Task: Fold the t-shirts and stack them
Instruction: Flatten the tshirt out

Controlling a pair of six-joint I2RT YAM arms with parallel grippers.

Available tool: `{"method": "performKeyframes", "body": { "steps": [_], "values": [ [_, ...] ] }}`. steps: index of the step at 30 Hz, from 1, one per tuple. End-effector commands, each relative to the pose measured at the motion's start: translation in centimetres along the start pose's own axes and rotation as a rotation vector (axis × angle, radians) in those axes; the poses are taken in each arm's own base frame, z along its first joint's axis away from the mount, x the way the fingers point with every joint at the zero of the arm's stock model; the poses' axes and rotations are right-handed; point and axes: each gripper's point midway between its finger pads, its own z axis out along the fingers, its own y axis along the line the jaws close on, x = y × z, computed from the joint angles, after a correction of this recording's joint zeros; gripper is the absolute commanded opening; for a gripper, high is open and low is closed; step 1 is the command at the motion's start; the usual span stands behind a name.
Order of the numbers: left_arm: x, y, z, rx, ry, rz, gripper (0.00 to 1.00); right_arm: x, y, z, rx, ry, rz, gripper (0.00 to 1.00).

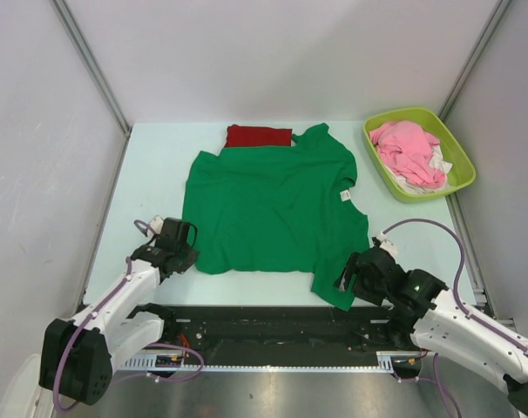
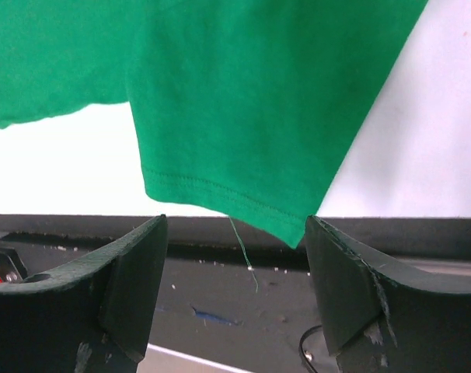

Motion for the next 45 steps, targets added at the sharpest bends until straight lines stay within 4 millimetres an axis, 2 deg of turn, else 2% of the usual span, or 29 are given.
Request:
{"method": "performKeyframes", "body": {
  "steps": [1,7,12,19,23,30,36,39,40,42,45],
  "values": [
    [-1.6,-2.1,-1.1,0.074,-0.032,0.007,0.0,1.8,-1.2,-0.7,0.04,0.051,0.038,0.75],
    [-1.6,-2.6,-0.8,0.106,-0.02,0.002,0.0,4.5,-3.0,-0.2,0.092,0.105,0.063,0.73],
    [-1.6,-2.2,-0.2,0.11,-0.01,-0.008,0.0,6.0,-3.5,0.8,0.101,0.129,0.078,0.7],
    [-2.1,-1.5,0.3,0.103,-0.01,-0.006,0.0,5.5,-3.2,1.8,0.128,0.087,0.097,0.62],
    [-2.4,-1.2,0.3,0.1,-0.011,-0.007,0.0,5.2,-2.9,2.3,0.13,0.066,0.114,0.48],
    [-2.6,-1.1,0.6,0.1,-0.01,-0.006,0.0,4.5,-3.2,2.5,0.144,0.024,0.129,0.47],
    [-2.4,-0.9,0.8,0.096,-0.005,-0.004,0.0,4.3,-3.2,2.8,0.159,0.018,0.128,0.41],
    [-2.5,-0.7,0.8,0.094,-0.004,-0.004,0.0,4.3,-3.2,3.0,0.168,0.011,0.126,0.29],
    [-2.4,-0.6,0.7,0.094,-0.004,-0.004,0.0,4.2,-3.3,3.0,0.169,0.01,0.123,0.18],
    [-2.5,-0.7,0.6,0.099,-0.006,-0.002,0.0,4.2,-3.3,3.1,0.174,0.006,0.126,0.03],
    [-2.5,-0.5,0.4,0.102,-0.009,-0.001,0.0,3.7,-2.9,2.9,0.167,-0.013,0.123,0.0]
  ]
}}
